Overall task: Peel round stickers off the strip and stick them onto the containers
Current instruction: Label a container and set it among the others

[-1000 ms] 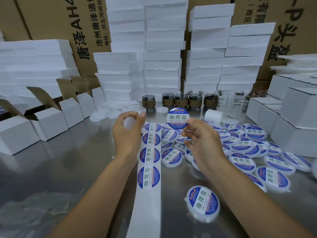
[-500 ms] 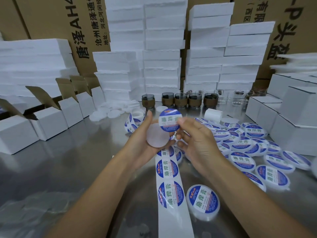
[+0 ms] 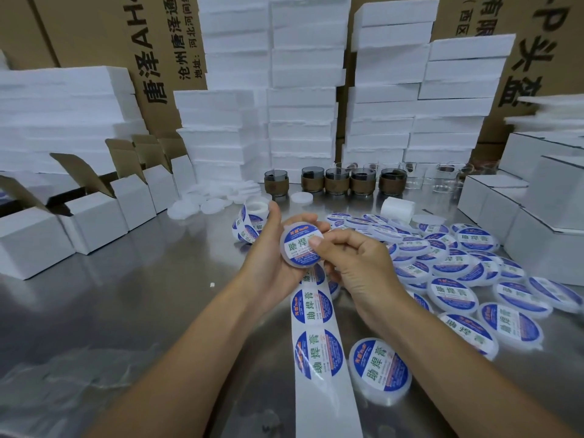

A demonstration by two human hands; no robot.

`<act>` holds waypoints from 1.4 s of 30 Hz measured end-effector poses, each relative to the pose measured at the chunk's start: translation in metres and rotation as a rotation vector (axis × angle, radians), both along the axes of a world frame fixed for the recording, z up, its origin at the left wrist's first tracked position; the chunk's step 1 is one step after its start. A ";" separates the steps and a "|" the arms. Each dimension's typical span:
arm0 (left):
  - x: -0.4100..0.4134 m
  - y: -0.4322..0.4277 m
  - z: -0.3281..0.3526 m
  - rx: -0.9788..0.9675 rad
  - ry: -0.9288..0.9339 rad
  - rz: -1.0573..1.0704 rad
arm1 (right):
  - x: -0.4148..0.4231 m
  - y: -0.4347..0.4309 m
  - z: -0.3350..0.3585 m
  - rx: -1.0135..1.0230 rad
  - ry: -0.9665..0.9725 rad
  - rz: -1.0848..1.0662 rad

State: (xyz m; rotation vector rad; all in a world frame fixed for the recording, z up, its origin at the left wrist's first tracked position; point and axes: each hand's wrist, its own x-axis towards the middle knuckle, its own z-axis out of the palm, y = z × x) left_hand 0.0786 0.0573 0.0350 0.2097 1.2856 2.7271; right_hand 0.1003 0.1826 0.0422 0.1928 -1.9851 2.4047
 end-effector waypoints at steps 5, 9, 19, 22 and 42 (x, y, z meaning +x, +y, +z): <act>0.001 0.001 0.000 -0.033 0.015 -0.004 | -0.001 0.000 -0.002 0.025 -0.003 -0.018; 0.002 0.001 0.000 -0.051 0.040 -0.013 | -0.002 0.000 -0.002 0.039 -0.002 -0.022; 0.001 0.002 0.000 -0.056 0.041 -0.047 | -0.003 -0.001 -0.005 0.065 0.000 -0.073; 0.003 0.002 -0.001 -0.066 0.038 -0.051 | -0.003 -0.001 -0.005 0.071 0.002 -0.078; 0.006 0.005 -0.002 -0.145 0.121 -0.045 | -0.001 -0.005 -0.016 0.599 0.467 -0.316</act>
